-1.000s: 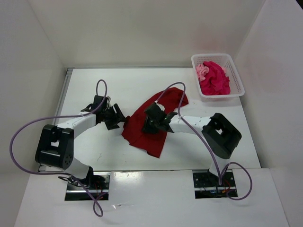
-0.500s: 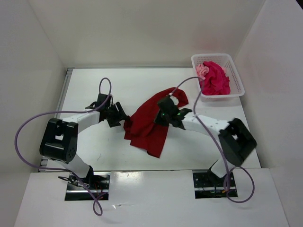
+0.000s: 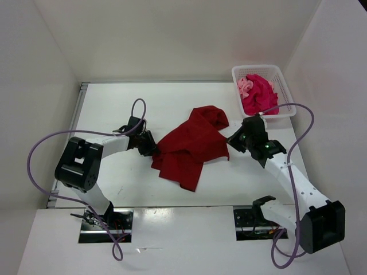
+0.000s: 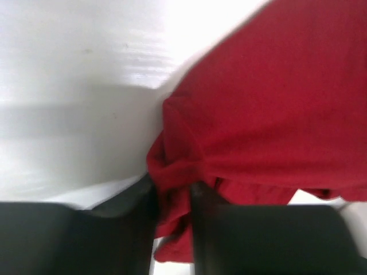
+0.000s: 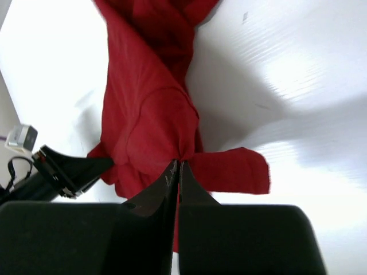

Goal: Fold and stack the t-shirts
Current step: Flatten out the tshirt

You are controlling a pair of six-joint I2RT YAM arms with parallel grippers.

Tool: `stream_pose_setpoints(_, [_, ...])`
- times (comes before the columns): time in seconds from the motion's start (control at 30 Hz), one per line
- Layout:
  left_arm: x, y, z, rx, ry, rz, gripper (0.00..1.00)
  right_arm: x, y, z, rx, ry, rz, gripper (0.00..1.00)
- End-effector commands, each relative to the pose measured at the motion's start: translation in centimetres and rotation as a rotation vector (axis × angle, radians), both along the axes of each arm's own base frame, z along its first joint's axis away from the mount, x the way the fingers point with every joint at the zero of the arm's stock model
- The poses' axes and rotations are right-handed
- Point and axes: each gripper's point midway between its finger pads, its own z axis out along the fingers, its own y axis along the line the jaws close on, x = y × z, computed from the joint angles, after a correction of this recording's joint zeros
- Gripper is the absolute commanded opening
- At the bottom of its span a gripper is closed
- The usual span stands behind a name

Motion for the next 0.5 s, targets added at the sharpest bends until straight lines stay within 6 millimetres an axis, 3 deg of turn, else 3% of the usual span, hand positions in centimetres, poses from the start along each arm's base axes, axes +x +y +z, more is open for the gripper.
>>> stream_pose_setpoints(0.0, [2.2, 0.2, 0.8, 0.038, -0.075, 0.009, 0.25, -0.2, -1.0, 1.4, 0.009, -0.031, 0.019, 0.0])
stream_pose_setpoints(0.03, [2.3, 0.4, 1.4, 0.048, -0.089, 0.018, 0.13, 0.1, -0.5, 2.3, 0.025, -0.043, 0.034, 0.0])
stream_pose_setpoints(0.1, [3.5, 1.1, 2.9, 0.092, -0.136, 0.042, 0.04, 0.8, 0.3, 2.9, 0.054, -0.064, 0.061, 0.0])
stream_pose_setpoints(0.13, [5.2, 0.9, 5.8, 0.086, -0.214, 0.048, 0.0, 1.4, 1.2, 3.7, 0.088, -0.073, 0.087, 0.0])
stream_pose_setpoints(0.23, [8.2, 2.0, 10.3, 0.098, -0.332, 0.078, 0.0, 3.7, 2.4, 6.0, 0.122, -0.139, 0.115, 0.0])
stream_pose_setpoints(0.27, [10.7, 3.0, 14.1, 0.086, -0.413, 0.111, 0.0, 5.3, 3.2, 7.8, 0.141, -0.165, 0.135, 0.0])
stream_pose_setpoints(0.3, [11.5, 3.6, 15.5, 0.097, -0.434, 0.112, 0.0, 7.4, 4.1, 10.6, 0.155, -0.222, 0.161, 0.0])
stream_pose_setpoints(0.37, [13.6, 4.8, 19.1, 0.101, -0.504, 0.137, 0.0, 9.5, 5.0, 14.2, 0.169, -0.293, 0.192, 0.0])
stream_pose_setpoints(0.4, [15.3, 6.1, 23.1, 0.098, -0.575, 0.169, 0.0, 10.5, 5.4, 16.0, 0.17, -0.332, 0.211, 0.0])
stream_pose_setpoints(0.43, [16.0, 7.1, 25.4, 0.109, -0.619, 0.192, 0.0, 11.4, 5.9, 21.6, 0.185, -0.45, 0.232, 0.0])
stream_pose_setpoints(0.47, [16.5, 8.1, 27.5, 0.126, -0.66, 0.211, 0.0, 12.5, 6.5, 22.7, 0.196, -0.46, 0.251, 0.0])
